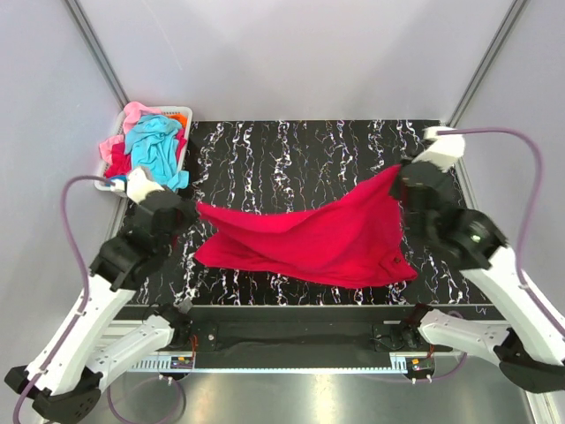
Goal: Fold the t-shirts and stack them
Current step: Flatten the tshirt out
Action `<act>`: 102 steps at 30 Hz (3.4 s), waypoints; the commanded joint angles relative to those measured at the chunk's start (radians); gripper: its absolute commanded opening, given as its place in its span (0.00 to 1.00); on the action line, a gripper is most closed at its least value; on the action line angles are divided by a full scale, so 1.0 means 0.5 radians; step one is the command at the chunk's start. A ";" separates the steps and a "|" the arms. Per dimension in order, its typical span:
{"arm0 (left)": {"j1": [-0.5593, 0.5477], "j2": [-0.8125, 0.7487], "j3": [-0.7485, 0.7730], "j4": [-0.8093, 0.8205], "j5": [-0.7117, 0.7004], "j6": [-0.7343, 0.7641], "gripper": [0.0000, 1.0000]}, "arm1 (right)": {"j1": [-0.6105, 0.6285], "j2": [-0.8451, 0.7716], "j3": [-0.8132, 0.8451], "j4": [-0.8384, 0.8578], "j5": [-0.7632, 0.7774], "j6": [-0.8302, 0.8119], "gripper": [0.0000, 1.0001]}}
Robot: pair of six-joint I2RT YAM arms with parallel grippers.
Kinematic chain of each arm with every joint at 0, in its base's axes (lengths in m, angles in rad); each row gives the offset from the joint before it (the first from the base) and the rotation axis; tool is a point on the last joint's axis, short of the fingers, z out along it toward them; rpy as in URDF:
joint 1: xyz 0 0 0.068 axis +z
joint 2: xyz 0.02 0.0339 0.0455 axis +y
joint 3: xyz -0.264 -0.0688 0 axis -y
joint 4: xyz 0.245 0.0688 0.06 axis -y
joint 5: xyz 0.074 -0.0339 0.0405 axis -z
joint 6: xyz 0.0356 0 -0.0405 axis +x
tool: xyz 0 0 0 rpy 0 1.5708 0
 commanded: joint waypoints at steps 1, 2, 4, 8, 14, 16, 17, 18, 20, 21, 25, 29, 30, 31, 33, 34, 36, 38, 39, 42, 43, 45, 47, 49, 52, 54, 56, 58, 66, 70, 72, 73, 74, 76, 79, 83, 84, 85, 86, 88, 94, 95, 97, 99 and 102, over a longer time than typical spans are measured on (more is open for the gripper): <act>0.006 0.054 0.391 0.074 -0.046 0.348 0.00 | 0.001 -0.122 0.268 -0.058 0.152 -0.180 0.00; 0.006 0.100 0.469 0.075 -0.031 0.391 0.00 | 0.001 -0.138 0.309 -0.064 0.149 -0.238 0.00; 0.009 0.143 0.668 0.108 0.061 0.553 0.00 | 0.001 -0.184 0.434 -0.064 0.136 -0.287 0.00; 0.009 0.263 0.951 0.194 0.162 0.765 0.00 | 0.001 -0.217 0.610 -0.015 0.069 -0.499 0.00; 0.092 0.661 1.362 0.111 0.239 0.803 0.00 | 0.001 -0.095 0.815 0.034 0.047 -0.683 0.00; 0.165 0.778 1.424 0.102 0.349 0.738 0.00 | 0.001 -0.067 0.855 0.049 0.062 -0.702 0.00; 0.260 0.812 1.439 0.105 0.401 0.714 0.00 | 0.001 -0.064 0.861 0.061 0.081 -0.735 0.00; 0.318 0.858 1.476 0.105 0.457 0.683 0.00 | 0.001 -0.058 0.862 0.080 0.093 -0.757 0.00; 0.490 0.980 1.512 0.111 0.653 0.655 0.00 | 0.001 -0.037 0.862 0.126 0.130 -0.836 0.00; 0.539 1.023 1.555 0.120 0.726 0.643 0.00 | 0.001 -0.006 0.849 0.144 0.142 -0.855 0.00; 0.693 1.253 1.690 0.136 1.021 0.655 0.00 | -0.130 0.111 0.736 0.236 -0.016 -0.846 0.00; 0.822 1.395 1.761 0.136 1.077 0.670 0.00 | -0.712 0.242 0.607 0.224 -0.722 -0.482 0.00; 0.840 1.438 1.776 0.136 1.125 0.683 0.00 | -0.783 0.328 0.583 0.236 -0.805 -0.457 0.00; 0.856 1.456 1.783 0.136 1.111 0.695 0.00 | -0.908 0.377 0.582 0.248 -0.961 -0.441 0.00; 0.911 1.536 1.807 0.136 1.111 0.738 0.00 | -1.016 0.533 0.619 0.267 -1.115 -0.417 0.00; 0.929 1.573 1.825 0.136 1.114 0.759 0.00 | -1.090 0.586 0.643 0.279 -1.346 -0.386 0.00; 0.969 1.689 1.884 0.133 1.105 0.845 0.00 | -1.286 0.755 0.720 0.307 -1.541 -0.340 0.00; 0.988 1.769 1.942 0.133 1.095 0.973 0.00 | -1.409 0.880 0.800 0.307 -1.854 -0.303 0.00; 0.991 1.818 2.006 0.130 1.038 1.005 0.00 | -1.501 0.990 0.891 0.304 -1.916 -0.300 0.00; 1.022 1.975 2.169 0.124 1.058 1.118 0.00 | -1.710 1.190 1.136 0.261 -2.076 -0.275 0.00; 1.034 2.039 2.212 0.121 1.074 1.134 0.00 | -1.732 1.233 1.220 0.224 -2.073 -0.309 0.00; 1.061 2.085 2.322 0.114 1.150 1.146 0.00 | -1.741 1.316 1.476 0.102 -2.045 -0.358 0.00; 1.074 2.110 2.387 0.102 1.202 1.149 0.00 | -1.741 1.329 1.613 0.031 -2.054 -0.419 0.00; 1.074 2.076 2.378 0.096 1.242 1.140 0.00 | -1.741 1.304 1.754 -0.070 -2.115 -0.453 0.00; 1.071 1.920 2.271 0.099 1.313 1.128 0.00 | -1.741 1.157 1.748 -0.135 -2.265 -0.450 0.00; 1.052 1.731 2.145 0.099 1.298 1.152 0.00 | -1.741 0.980 1.651 -0.144 -2.312 -0.444 0.00; 1.022 1.574 2.020 0.096 1.282 1.201 0.00 | -1.741 0.778 1.565 -0.156 -2.337 -0.450 0.00; 1.009 1.313 1.924 0.093 1.285 1.223 0.00 | -1.741 0.630 1.448 -0.190 -2.309 -0.481 0.00; 1.000 0.429 1.482 0.013 1.212 1.284 0.00 | -1.741 0.086 1.355 -0.298 -2.248 -0.533 0.00; 1.003 0.211 1.454 -0.017 1.215 1.293 0.00 | -1.741 0.025 1.450 -0.307 -2.241 -0.561 0.00; 1.000 0.177 1.476 -0.014 1.209 1.290 0.00 | -1.741 0.031 1.533 -0.298 -2.235 -0.576 0.00; 1.000 0.183 1.491 -0.014 1.197 1.290 0.00 | -1.741 0.031 1.558 -0.291 -2.223 -0.582 0.00; 1.000 0.232 1.534 -0.011 1.175 1.284 0.00 | -1.741 0.052 1.579 -0.261 -2.217 -0.585 0.00; 1.003 0.318 1.577 -0.008 1.129 1.281 0.00 | -1.741 0.086 1.625 -0.206 -2.180 -0.597 0.00; 1.000 0.496 1.605 0.062 1.016 1.235 0.00 | -1.741 0.187 1.592 -0.049 -2.091 -0.607 0.00; 1.000 0.857 1.605 0.191 1.006 1.092 0.00 | -1.741 0.423 1.247 0.263 -2.027 -0.592 0.00; 0.991 1.034 1.599 0.243 1.009 1.064 0.00 | -1.741 0.463 1.139 0.349 -2.033 -0.549 0.00; 0.958 1.142 1.577 0.265 0.985 1.036 0.00 | -1.741 0.503 1.034 0.432 -2.039 -0.524 0.00; 0.945 1.241 1.571 0.289 0.976 0.978 0.00 | -1.741 0.607 0.842 0.588 -2.045 -0.497 0.00; 0.896 1.546 1.562 0.387 0.924 0.910 0.00 | -1.741 0.797 0.608 0.812 -2.054 -0.420 0.00; 0.810 2.342 1.776 0.565 0.807 0.809 0.00 | -1.741 1.560 0.539 1.113 -2.112 -0.340 0.00; 0.804 2.568 1.816 0.611 0.767 0.793 0.00 | -1.741 1.668 0.643 1.132 -2.143 -0.343 0.00; 0.804 2.793 2.008 0.636 0.764 0.772 0.00 | -1.735 1.971 0.778 1.135 -2.226 -0.337 0.00; 0.804 3.063 2.147 0.660 0.712 0.769 0.00 | -1.735 2.165 1.039 1.132 -2.372 -0.328 0.00; 0.804 3.294 2.396 0.712 0.669 0.827 0.00 | -1.726 2.445 1.364 1.132 -2.548 -0.318 0.00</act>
